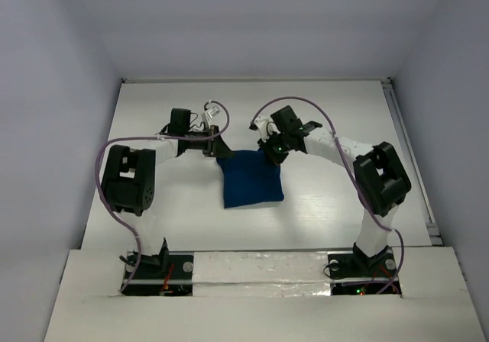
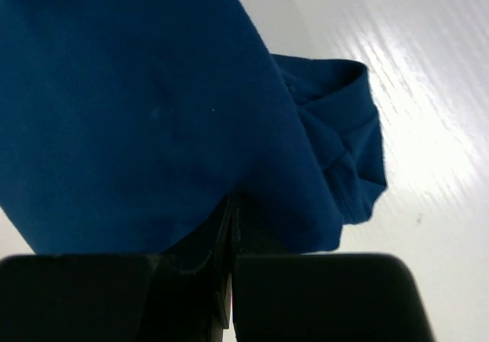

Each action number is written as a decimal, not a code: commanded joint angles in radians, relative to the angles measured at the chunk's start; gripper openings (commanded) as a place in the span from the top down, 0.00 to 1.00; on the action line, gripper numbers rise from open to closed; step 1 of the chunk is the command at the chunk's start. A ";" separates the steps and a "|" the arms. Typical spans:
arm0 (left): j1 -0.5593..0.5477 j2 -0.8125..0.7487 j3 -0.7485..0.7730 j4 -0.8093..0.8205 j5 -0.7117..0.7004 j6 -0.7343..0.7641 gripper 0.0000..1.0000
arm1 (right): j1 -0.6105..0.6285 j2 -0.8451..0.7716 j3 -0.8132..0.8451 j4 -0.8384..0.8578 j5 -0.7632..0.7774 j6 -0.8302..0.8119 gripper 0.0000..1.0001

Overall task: Fold and stack the t-shirts
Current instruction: Fold the long partially folded tshirt into a neat square, then put the neatly folded tshirt into the corner of the board with the left arm

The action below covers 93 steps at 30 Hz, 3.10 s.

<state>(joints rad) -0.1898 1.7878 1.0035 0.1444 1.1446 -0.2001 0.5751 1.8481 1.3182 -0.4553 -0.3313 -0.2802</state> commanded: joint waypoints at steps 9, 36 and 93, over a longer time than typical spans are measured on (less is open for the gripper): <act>-0.068 0.162 0.119 -0.238 -0.298 0.149 1.00 | -0.015 0.025 0.084 -0.052 -0.077 0.022 1.00; -0.048 -0.022 0.213 -0.327 -0.163 0.333 1.00 | -0.015 -0.015 0.159 -0.123 0.089 0.073 1.00; -0.033 0.249 -0.095 -0.157 -0.123 0.133 0.20 | 0.138 0.261 0.319 -0.190 -0.143 0.101 1.00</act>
<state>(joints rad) -0.1703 1.9415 0.9325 -0.0067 1.2255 -0.1146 0.7105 2.0956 1.5898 -0.6468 -0.4450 -0.1864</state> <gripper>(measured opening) 0.796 0.009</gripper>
